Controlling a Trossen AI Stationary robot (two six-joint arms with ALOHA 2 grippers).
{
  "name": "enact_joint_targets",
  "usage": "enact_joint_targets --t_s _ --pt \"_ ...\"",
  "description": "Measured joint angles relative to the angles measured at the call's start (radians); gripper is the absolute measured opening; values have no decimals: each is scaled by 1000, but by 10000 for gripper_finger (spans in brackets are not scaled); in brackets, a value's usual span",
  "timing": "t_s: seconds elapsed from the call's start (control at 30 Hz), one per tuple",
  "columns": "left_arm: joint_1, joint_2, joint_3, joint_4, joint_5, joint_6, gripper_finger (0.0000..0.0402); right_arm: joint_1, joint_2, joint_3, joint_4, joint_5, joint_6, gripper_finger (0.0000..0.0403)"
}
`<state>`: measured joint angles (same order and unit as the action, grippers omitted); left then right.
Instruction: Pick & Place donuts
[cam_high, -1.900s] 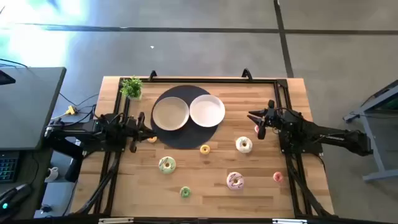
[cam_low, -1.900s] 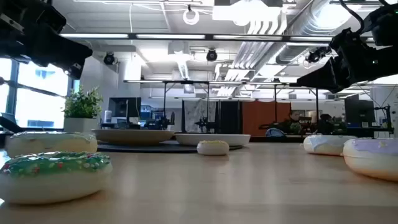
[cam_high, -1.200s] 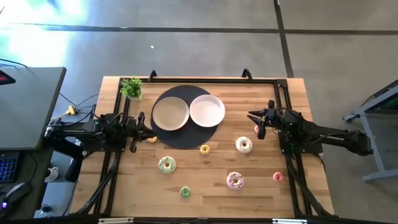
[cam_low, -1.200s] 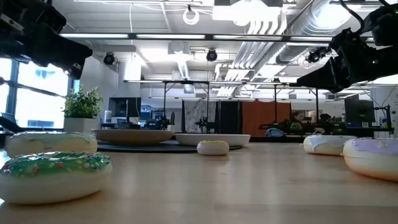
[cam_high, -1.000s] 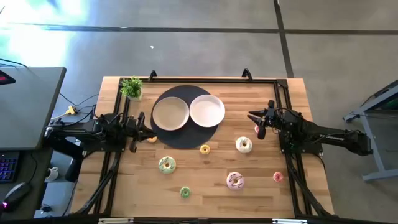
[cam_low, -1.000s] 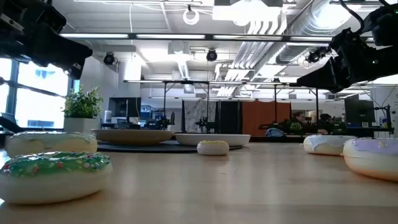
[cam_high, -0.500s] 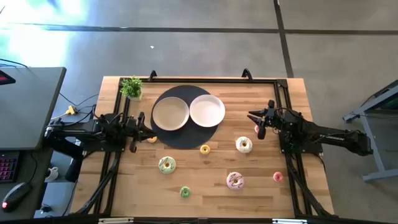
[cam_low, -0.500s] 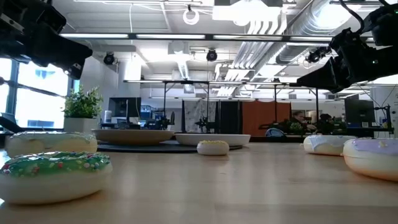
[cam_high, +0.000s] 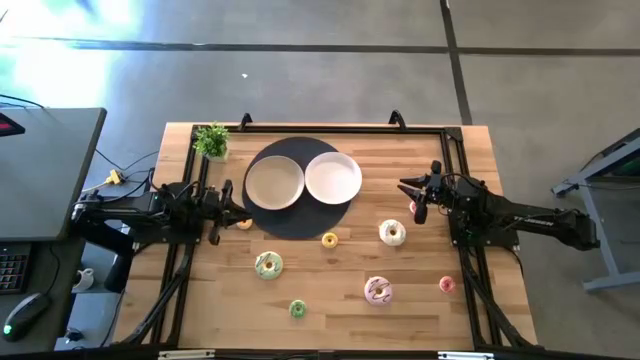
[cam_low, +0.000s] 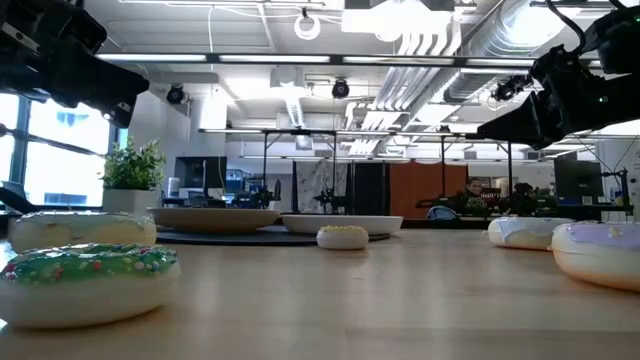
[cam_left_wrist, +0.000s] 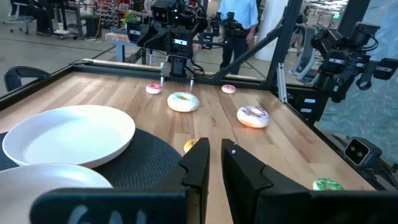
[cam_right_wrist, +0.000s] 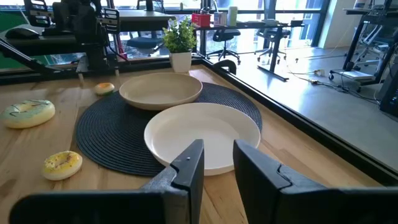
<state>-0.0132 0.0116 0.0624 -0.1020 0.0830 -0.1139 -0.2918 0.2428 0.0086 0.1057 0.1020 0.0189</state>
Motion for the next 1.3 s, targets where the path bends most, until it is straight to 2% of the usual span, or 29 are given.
enact_joint_targets --t_s 1.3 --pt "0 0 0 -1 -8 0 42 0 0 0 0 0 0 83"
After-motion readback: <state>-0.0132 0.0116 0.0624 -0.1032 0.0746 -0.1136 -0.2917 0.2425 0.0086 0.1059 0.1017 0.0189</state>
